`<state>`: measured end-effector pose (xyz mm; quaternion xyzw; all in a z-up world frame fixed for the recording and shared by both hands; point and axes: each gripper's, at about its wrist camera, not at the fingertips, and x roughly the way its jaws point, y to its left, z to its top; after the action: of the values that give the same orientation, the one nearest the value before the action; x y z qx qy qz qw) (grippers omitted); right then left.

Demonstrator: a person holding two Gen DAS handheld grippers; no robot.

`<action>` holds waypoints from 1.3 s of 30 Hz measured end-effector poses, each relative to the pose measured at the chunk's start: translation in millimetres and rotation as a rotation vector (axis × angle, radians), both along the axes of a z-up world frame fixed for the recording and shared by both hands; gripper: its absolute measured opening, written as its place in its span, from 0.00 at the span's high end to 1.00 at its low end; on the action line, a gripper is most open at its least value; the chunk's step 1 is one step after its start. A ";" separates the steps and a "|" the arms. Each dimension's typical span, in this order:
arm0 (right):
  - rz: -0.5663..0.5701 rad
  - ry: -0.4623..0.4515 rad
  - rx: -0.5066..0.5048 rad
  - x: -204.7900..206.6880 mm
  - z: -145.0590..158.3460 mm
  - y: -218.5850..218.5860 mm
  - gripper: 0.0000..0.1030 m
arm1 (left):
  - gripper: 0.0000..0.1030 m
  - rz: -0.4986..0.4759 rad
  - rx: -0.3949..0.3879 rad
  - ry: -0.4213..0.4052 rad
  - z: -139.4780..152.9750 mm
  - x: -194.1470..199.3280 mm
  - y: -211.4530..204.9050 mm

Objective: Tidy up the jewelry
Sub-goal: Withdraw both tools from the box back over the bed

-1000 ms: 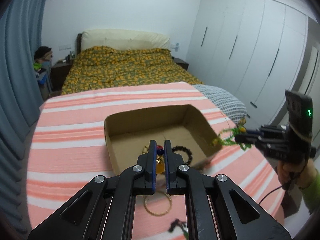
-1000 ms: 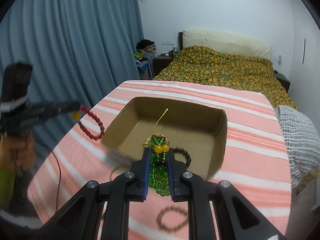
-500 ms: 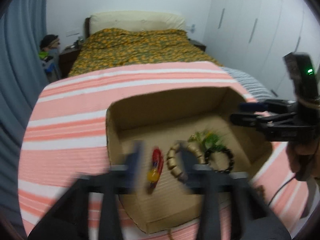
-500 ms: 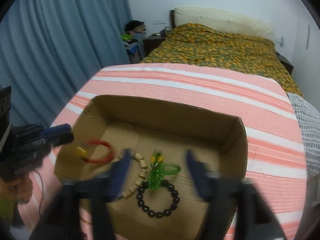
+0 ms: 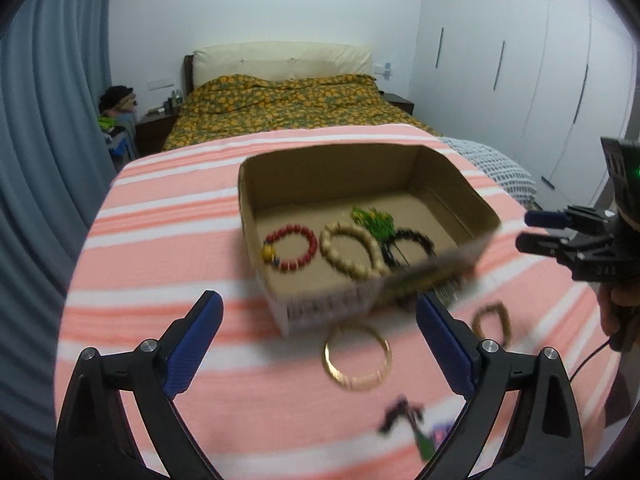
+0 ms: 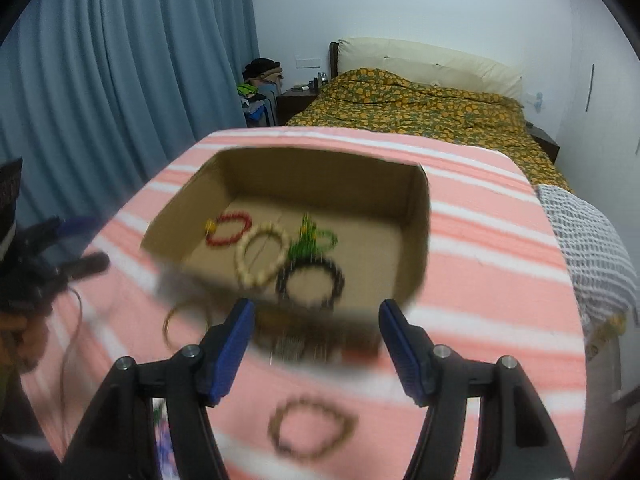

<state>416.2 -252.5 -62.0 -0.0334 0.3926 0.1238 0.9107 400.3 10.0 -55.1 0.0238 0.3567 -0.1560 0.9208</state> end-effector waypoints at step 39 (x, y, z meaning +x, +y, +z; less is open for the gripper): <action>-0.164 -0.045 -0.063 -214.7 -116.1 -5.3 0.31 | 0.00 0.130 0.112 0.186 -122.9 -160.4 15.2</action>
<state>201.4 -257.7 -178.1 -0.0326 0.3771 0.0357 0.9249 239.9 25.3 -178.0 0.0378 0.4493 -0.0775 0.8892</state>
